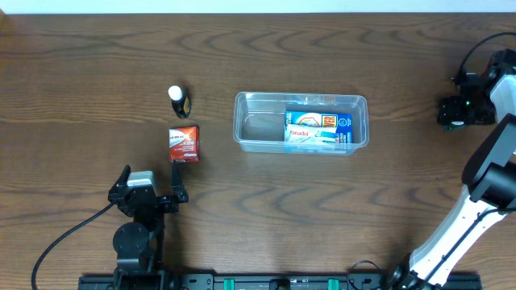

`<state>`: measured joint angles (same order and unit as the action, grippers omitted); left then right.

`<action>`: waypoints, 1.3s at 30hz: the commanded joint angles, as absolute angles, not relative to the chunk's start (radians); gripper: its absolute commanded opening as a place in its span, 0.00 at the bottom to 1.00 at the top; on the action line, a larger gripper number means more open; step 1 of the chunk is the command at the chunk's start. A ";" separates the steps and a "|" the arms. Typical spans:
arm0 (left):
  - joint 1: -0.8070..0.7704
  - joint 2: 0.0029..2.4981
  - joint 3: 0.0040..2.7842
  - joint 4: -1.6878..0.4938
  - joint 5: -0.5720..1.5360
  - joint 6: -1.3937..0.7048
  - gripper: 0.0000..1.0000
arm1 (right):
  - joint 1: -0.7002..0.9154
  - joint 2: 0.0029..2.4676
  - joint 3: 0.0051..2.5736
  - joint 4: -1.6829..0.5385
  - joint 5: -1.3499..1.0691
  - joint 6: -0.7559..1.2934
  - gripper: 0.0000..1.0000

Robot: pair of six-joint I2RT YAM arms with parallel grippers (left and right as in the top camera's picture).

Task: Pack container
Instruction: 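Close the right gripper on the green Zam-Buk tin and lift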

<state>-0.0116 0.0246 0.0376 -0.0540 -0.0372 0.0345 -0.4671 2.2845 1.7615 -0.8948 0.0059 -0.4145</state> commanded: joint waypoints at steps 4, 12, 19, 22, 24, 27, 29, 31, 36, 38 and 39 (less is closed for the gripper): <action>-0.012 0.026 0.004 -0.069 -0.056 0.049 0.98 | -0.463 2.300 1.764 -0.902 0.038 -0.390 0.80; -0.012 0.026 0.004 -0.069 -0.056 0.049 0.98 | -0.449 2.300 1.764 -0.939 -0.101 -0.326 0.79; -0.012 0.026 0.004 -0.069 -0.057 0.049 0.98 | -0.430 2.300 1.764 -0.953 -0.100 -0.314 0.82; -0.012 0.026 0.004 -0.069 -0.056 0.049 0.98 | -0.432 2.300 1.764 -0.933 -0.030 -0.314 0.85; -0.012 0.026 0.004 -0.069 -0.057 0.049 0.98 | -0.434 2.300 1.764 -0.916 0.007 -0.315 0.87; -0.012 0.026 0.004 -0.069 -0.056 0.049 0.98 | -0.435 2.300 1.763 -0.899 0.019 -0.335 0.90; -0.012 0.026 0.004 -0.069 -0.057 0.049 0.98 | -0.437 2.300 1.763 -0.888 0.019 -0.338 0.90; -0.012 0.026 0.004 -0.069 -0.056 0.049 0.98 | -0.437 2.300 1.763 -0.876 0.019 -0.337 0.90; -0.012 0.026 0.004 -0.069 -0.056 0.049 0.98 | -0.437 2.300 1.763 -0.867 0.000 -0.337 0.89; -0.012 0.026 0.004 -0.069 -0.056 0.049 0.98 | -0.437 2.300 1.763 -0.867 -0.013 -0.337 0.86; -0.012 0.026 0.004 -0.069 -0.056 0.049 0.98 | -0.437 2.300 1.763 -0.867 -0.013 -0.337 0.85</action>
